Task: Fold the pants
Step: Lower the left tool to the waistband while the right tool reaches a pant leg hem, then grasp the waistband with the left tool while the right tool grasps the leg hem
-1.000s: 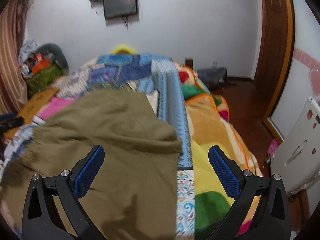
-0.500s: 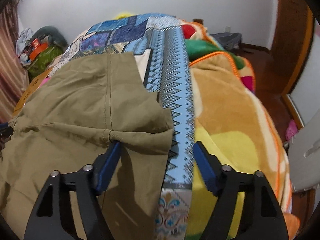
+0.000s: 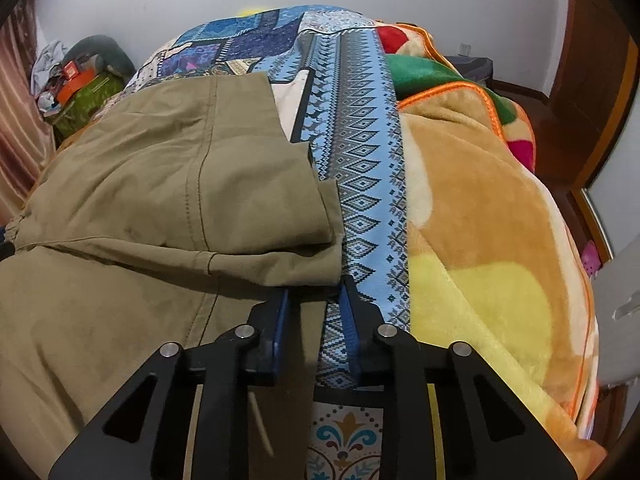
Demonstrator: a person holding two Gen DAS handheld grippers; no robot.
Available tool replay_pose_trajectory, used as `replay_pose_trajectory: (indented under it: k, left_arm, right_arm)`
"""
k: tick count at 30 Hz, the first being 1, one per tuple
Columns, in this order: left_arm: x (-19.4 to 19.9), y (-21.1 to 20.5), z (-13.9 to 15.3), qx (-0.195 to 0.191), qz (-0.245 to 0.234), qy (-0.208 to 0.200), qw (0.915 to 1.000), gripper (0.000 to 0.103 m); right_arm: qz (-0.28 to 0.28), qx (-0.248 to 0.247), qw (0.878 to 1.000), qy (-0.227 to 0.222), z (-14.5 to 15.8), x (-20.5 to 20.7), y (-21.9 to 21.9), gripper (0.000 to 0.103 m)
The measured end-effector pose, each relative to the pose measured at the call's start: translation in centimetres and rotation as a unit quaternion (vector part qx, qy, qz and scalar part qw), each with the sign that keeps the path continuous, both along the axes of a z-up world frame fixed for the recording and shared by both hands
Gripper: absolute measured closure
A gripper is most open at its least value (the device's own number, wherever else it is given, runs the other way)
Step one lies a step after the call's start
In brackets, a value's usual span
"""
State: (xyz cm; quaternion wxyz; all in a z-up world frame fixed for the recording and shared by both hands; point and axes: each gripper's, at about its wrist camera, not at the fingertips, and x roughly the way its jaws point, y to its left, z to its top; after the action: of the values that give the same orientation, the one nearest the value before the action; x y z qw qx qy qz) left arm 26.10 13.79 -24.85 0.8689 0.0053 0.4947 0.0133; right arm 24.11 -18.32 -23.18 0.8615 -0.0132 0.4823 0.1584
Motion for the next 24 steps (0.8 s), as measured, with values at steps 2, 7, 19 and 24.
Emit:
replay_pose_trajectory:
  k: [2,7,19,24]
  left_arm:
    - [0.1,0.0,0.0,0.001,-0.008,0.001,1.0000,0.024]
    - [-0.3,0.3,1.4,-0.012,0.002,0.007,0.9999,0.025]
    - [2.5,0.7,2.3,-0.071,0.011,0.019,0.9972,0.025]
    - [4.2,0.0,-0.3,-0.058,0.015,0.052,0.9968,0.025]
  right_arm:
    - [0.002,-0.010,1.000,0.002,0.1,0.1,0.3,0.082]
    - [0.021,-0.030,0.999,0.018,1.2,-0.3,0.4,0.079]
    - [0.012,0.008,1.000,-0.022,5.3,1.1,-0.2,0.048]
    - [0.013,0.008,1.000,0.000,3.2,3.9,0.9,0.048]
